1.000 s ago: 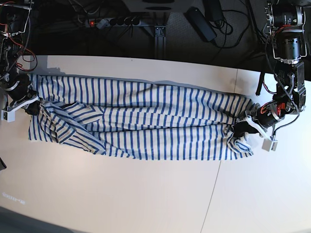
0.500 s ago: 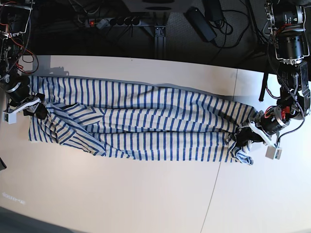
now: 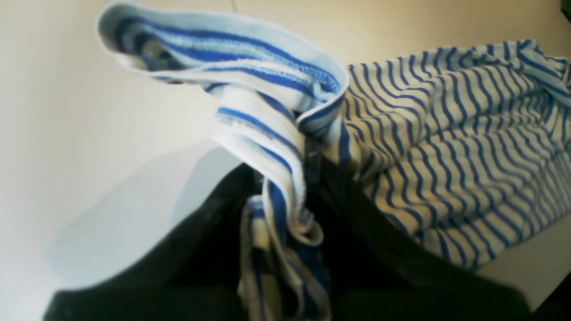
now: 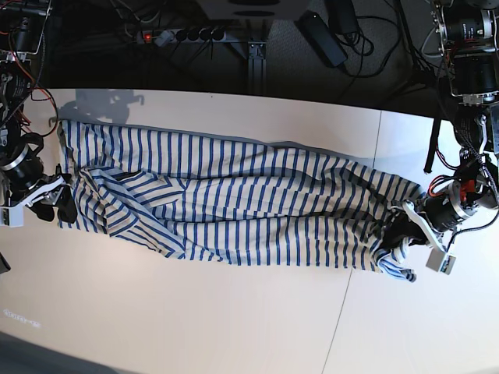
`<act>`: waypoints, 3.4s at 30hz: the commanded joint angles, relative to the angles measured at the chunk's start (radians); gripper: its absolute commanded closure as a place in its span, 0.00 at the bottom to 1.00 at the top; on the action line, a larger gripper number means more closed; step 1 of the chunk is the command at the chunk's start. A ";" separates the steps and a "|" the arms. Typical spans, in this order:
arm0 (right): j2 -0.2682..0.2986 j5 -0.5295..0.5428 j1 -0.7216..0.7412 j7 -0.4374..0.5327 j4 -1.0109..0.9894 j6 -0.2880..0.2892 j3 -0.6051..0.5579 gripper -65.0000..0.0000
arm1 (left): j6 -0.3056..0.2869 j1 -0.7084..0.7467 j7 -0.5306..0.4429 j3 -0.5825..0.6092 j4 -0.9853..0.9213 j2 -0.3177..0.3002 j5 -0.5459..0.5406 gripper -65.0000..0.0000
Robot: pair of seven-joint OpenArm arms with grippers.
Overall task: Fold the T-shirt properly
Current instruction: 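Lift the bundle end with the left gripper and carry it toward the middle, then lay the carried end over the bundle middle and release the left gripper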
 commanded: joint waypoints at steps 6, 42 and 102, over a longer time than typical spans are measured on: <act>-0.007 -0.023 0.013 0.016 0.015 0.066 0.008 0.48 | 0.086 -0.022 -0.016 0.213 0.187 0.023 0.109 1.00; -0.010 -0.029 0.013 0.021 0.015 0.066 0.008 0.48 | 0.203 -0.089 0.060 0.573 -0.056 0.587 0.375 0.46; -0.032 -0.011 0.022 0.039 0.015 0.066 0.070 0.57 | 0.168 -0.206 -0.033 0.600 -0.026 0.587 0.437 1.00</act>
